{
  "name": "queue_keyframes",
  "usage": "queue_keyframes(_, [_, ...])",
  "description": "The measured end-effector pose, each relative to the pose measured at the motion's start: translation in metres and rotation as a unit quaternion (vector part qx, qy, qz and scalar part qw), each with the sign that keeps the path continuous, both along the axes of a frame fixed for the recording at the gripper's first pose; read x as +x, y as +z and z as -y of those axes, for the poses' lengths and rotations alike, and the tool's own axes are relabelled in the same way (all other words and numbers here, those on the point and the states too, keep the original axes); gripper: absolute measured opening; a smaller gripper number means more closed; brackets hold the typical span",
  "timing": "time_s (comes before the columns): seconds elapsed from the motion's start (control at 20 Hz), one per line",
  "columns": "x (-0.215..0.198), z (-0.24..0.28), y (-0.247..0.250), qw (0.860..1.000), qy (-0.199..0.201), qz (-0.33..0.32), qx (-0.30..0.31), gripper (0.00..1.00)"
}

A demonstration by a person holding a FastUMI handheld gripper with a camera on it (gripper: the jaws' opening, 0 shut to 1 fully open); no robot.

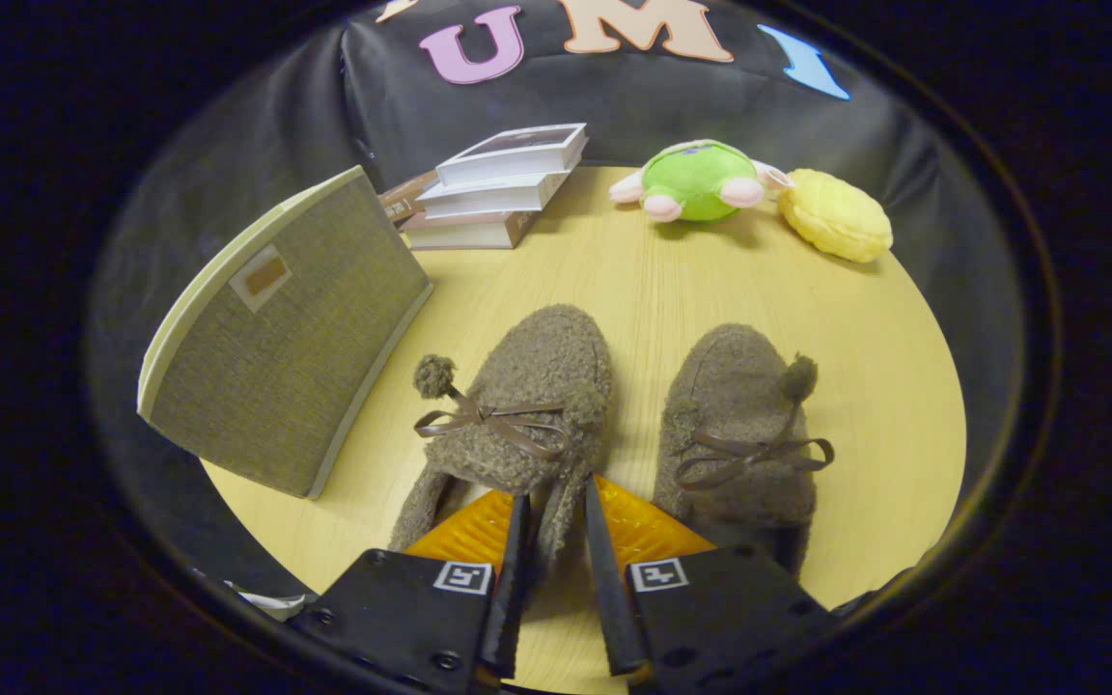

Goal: Open the storage box then place both shoes into the box .Put the left shoe in first, then the right shoe, with the right side of both shoes facing outward in a uniform manner.

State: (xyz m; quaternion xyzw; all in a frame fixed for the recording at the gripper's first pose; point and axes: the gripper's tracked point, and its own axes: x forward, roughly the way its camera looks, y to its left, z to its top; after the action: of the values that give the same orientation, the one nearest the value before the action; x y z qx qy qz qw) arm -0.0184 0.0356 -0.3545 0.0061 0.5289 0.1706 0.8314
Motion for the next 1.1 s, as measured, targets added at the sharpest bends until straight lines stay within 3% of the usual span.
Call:
queue_keyframes(0.2, [-0.002,0.001,0.001,0.999,-0.021,-0.025,0.004,0.19])
queue_keyframes(0.25, [0.005,0.006,0.005,0.999,-0.045,-0.028,0.001,0.19])
queue_keyframes(0.35, [0.000,0.005,-0.001,0.996,-0.075,-0.053,0.012,0.04])
queue_keyframes(0.7, [0.017,0.000,0.034,0.984,-0.152,-0.077,0.059,0.04])
queue_keyframes(1.1, [0.044,-0.039,0.108,0.972,-0.191,-0.051,0.123,0.04])
